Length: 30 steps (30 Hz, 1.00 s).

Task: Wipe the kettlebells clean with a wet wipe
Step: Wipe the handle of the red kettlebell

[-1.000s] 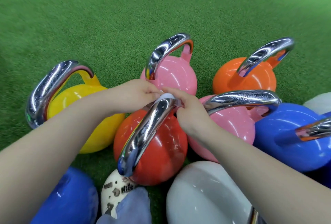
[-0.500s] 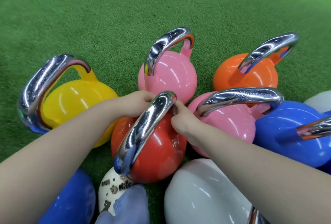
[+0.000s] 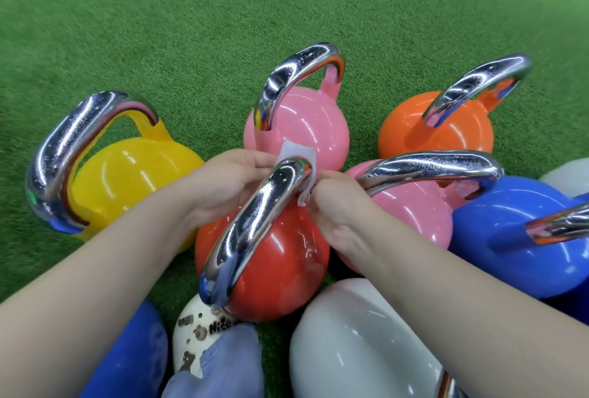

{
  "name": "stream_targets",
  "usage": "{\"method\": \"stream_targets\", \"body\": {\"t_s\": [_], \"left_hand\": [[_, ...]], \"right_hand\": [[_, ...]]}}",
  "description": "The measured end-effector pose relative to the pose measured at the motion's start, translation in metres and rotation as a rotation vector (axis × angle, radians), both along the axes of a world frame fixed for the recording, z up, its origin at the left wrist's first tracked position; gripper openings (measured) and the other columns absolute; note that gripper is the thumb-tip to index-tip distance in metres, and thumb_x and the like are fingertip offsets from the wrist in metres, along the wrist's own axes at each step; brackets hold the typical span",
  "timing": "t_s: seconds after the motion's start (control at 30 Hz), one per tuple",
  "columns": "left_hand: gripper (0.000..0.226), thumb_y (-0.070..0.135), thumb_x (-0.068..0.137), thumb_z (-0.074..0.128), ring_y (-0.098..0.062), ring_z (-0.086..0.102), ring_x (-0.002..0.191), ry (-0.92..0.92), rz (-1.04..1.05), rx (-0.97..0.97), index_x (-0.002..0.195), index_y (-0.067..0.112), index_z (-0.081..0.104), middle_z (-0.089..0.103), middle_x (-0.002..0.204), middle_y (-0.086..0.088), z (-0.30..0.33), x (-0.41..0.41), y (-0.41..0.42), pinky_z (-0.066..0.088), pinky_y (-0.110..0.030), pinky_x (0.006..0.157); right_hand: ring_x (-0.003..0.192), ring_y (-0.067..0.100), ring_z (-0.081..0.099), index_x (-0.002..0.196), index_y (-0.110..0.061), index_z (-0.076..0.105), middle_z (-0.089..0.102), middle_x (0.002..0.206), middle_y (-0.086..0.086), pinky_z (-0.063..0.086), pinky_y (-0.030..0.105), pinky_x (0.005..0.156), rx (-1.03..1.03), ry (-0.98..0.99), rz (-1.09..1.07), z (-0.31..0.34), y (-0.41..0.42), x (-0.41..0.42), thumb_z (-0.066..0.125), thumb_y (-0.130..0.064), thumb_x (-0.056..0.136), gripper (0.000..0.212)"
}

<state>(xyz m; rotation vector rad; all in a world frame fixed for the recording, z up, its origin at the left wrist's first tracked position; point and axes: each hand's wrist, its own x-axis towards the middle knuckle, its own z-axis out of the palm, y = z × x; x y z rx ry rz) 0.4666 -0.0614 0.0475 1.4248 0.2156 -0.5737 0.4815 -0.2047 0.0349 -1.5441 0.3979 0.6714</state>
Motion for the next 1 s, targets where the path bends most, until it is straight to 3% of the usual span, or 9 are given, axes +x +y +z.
{"method": "stream_targets", "body": {"t_s": [0.1,0.2,0.33,0.47,0.6,0.73,0.8,0.87,1.0], "left_hand": [[0.030,-0.004,0.093,0.037,-0.015,0.068,0.072,-0.042,0.005,-0.050,0.110,-0.002,0.062,0.071,0.089,-0.013,0.009,0.003,0.001,0.055,-0.024,0.070],[0.028,-0.003,0.086,0.046,-0.022,0.063,0.092,-0.153,-0.072,0.080,0.108,0.000,0.063,0.067,0.107,-0.019,0.020,0.001,0.004,0.052,-0.021,0.081],[0.038,-0.006,0.084,0.051,-0.001,0.066,0.089,-0.283,-0.098,0.168,0.081,0.021,0.077,0.074,0.090,0.006,0.037,-0.010,0.009,0.049,-0.009,0.078],[0.044,-0.006,0.087,0.048,0.009,0.063,0.076,-0.298,-0.028,0.391,0.070,0.024,0.075,0.072,0.078,0.015,0.041,-0.022,0.018,0.043,-0.001,0.068],[0.037,-0.001,0.089,0.049,0.002,0.063,0.094,-0.363,0.361,0.492,0.082,0.031,0.068,0.070,0.089,0.016,0.042,-0.030,0.024,0.048,-0.012,0.082],[0.025,0.041,0.074,0.046,-0.026,0.066,0.093,-0.473,0.207,0.666,0.075,0.042,0.071,0.071,0.091,-0.010,0.061,-0.038,0.017,0.051,-0.043,0.087],[0.040,0.049,0.073,0.037,-0.029,0.063,0.091,-0.455,-0.044,0.823,0.075,0.025,0.069,0.067,0.095,-0.020,0.063,-0.040,0.004,0.048,-0.040,0.085],[0.057,0.046,0.074,0.029,-0.026,0.059,0.094,-0.480,-0.164,0.962,0.086,0.003,0.064,0.066,0.094,-0.019,0.062,-0.038,-0.007,0.039,-0.034,0.084],[0.035,0.047,0.074,0.031,-0.013,0.049,0.080,-0.380,-0.203,0.844,0.084,0.021,0.053,0.050,0.084,-0.003,0.048,-0.021,-0.007,0.040,-0.038,0.089]], "right_hand": [[0.077,0.024,0.039,0.082,-0.003,0.054,0.046,0.080,0.015,0.039,0.034,0.072,0.124,0.021,-0.063,0.013,-0.002,0.001,0.025,0.022,0.075,0.039],[0.080,0.023,0.061,0.086,-0.006,0.066,0.066,0.083,0.012,0.055,0.035,0.080,0.249,-0.084,0.074,0.024,-0.012,-0.007,0.034,0.020,0.080,0.042],[0.106,0.026,0.063,0.118,-0.030,0.063,0.068,0.112,0.004,0.048,0.047,0.096,-0.069,-0.366,0.269,0.024,-0.015,-0.020,0.039,0.001,0.074,0.058],[0.131,0.010,0.040,0.130,-0.025,0.053,0.040,0.143,0.000,0.028,0.027,0.113,-0.297,-0.610,0.357,0.034,-0.017,-0.037,0.032,0.012,0.071,0.073],[0.124,-0.006,0.030,0.127,-0.031,0.054,0.029,0.147,-0.004,0.015,0.001,0.104,-0.373,-0.667,0.461,0.052,-0.019,-0.053,0.031,0.016,0.077,0.072],[0.136,0.003,0.025,0.127,-0.029,0.056,0.030,0.149,-0.004,0.011,0.002,0.105,-0.391,-0.637,0.474,0.058,-0.013,-0.065,0.033,0.006,0.081,0.062],[0.132,0.005,0.036,0.128,-0.025,0.054,0.045,0.139,-0.004,0.019,0.009,0.108,-0.327,-0.583,0.377,0.060,-0.009,-0.070,0.033,0.001,0.082,0.057],[0.123,0.010,0.048,0.130,-0.022,0.047,0.053,0.127,-0.002,0.035,0.022,0.106,-0.050,-0.356,0.210,0.064,-0.005,-0.068,0.031,0.009,0.087,0.055],[0.115,0.047,0.050,0.107,0.003,0.057,0.052,0.120,0.037,0.042,0.046,0.101,0.425,0.023,-0.027,0.062,-0.002,-0.053,0.029,0.019,0.085,0.039]]}}
